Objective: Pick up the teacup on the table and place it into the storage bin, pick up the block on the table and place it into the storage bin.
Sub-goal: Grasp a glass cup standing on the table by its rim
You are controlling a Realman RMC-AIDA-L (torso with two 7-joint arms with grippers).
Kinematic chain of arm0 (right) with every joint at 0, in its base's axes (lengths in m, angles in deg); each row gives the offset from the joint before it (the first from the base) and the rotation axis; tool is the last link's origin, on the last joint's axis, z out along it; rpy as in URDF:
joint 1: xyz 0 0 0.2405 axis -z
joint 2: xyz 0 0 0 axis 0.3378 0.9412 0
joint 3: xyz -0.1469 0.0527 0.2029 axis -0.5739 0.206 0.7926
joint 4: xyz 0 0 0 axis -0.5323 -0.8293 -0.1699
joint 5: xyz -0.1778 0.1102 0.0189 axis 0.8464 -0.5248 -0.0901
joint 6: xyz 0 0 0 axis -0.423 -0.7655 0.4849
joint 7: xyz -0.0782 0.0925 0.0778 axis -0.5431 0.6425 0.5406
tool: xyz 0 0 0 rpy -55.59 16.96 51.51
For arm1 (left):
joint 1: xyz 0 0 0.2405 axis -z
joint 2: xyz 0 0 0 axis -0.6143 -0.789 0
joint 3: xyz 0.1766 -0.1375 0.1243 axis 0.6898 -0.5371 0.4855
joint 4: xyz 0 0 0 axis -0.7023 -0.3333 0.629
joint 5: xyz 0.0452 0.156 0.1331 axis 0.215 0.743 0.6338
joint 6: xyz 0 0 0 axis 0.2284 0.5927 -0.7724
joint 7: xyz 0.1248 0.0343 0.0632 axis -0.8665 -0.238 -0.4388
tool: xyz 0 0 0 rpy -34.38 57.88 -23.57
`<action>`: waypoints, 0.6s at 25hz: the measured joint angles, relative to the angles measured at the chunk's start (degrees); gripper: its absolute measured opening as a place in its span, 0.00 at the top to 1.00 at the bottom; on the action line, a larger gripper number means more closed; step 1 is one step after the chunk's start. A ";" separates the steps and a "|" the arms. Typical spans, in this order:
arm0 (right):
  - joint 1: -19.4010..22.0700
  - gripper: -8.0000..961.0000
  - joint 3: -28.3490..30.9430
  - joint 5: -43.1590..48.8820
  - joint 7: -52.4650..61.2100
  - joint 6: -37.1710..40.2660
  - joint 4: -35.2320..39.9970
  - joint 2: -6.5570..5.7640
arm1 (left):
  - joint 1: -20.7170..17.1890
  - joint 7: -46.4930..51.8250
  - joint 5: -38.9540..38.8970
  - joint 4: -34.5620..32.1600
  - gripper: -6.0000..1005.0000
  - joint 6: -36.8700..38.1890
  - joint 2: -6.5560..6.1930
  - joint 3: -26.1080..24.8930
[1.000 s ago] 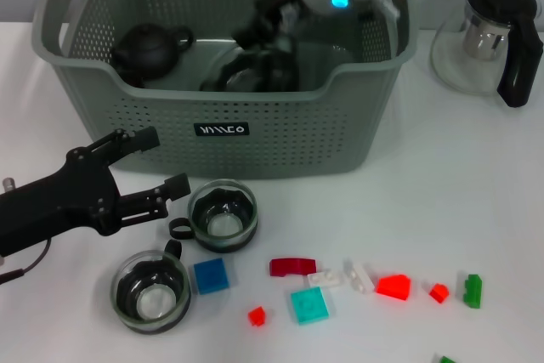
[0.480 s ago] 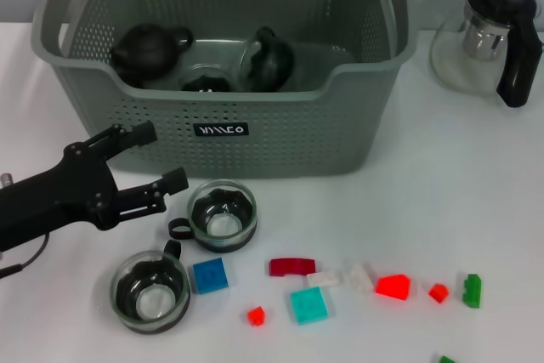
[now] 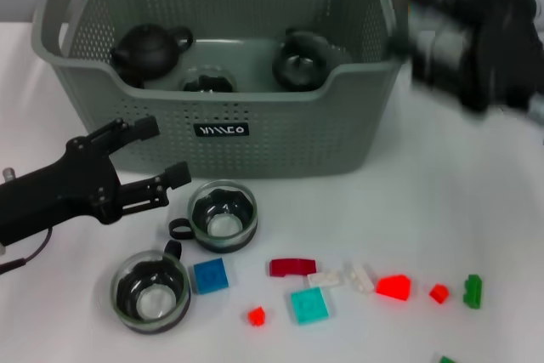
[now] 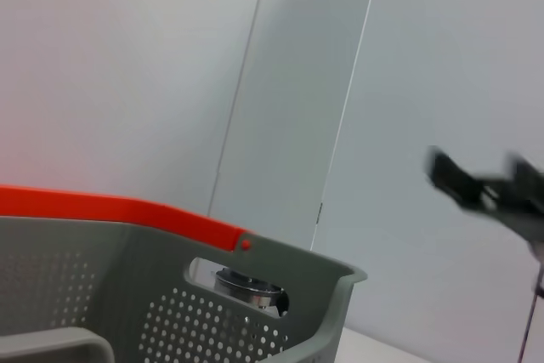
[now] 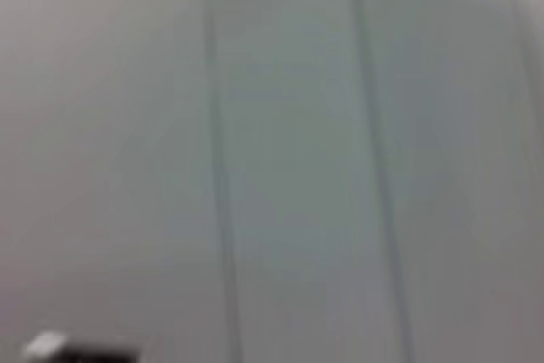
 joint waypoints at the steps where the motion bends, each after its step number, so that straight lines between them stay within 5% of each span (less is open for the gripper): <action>1: 0.71 0.24 0.11 2.11 -0.13 1.21 0.04 -0.02 | 0.01 0.05 0.00 0.00 0.07 -0.10 -0.04 0.00; 8: 4.34 0.24 0.49 18.64 4.70 7.23 4.63 -1.75 | -0.40 0.26 -0.02 -0.29 0.07 -0.31 -0.32 0.00; 15: 3.55 0.30 5.99 31.02 9.68 6.95 4.95 -3.41 | -0.72 4.39 1.22 -3.51 0.07 0.87 -0.56 1.66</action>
